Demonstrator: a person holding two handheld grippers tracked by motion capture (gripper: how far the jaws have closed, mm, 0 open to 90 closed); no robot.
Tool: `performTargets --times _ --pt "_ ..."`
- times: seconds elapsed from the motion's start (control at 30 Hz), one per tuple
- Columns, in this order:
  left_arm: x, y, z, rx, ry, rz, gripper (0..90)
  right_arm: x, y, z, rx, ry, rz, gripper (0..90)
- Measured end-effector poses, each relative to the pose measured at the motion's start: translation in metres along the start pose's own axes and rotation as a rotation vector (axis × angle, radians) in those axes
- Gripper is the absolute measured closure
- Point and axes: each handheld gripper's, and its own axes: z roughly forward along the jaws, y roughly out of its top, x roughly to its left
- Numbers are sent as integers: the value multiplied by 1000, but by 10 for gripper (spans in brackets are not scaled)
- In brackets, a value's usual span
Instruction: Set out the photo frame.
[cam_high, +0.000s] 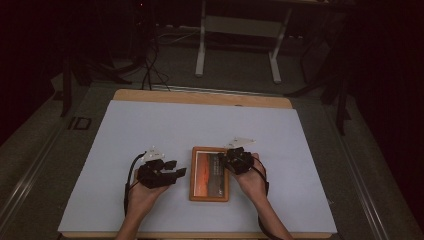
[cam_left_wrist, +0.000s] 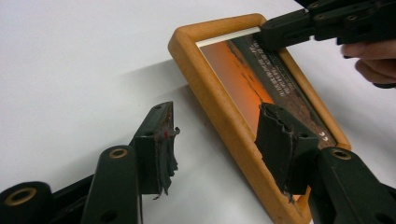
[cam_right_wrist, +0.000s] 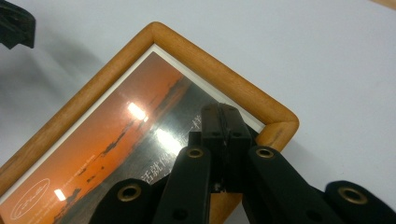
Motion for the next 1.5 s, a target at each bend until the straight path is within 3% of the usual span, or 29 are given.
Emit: performTargets --times 0.63,1.03,1.5 --pt "-5 -1 2 12 -4 3 466 -8 3 -1 23 -5 -7 900" --pt "-9 -2 2 7 -25 -24 442 -15 2 -2 29 1 6 900" --pt "-23 -5 12 16 -14 -11 323 -24 -5 0 53 -9 20 900"
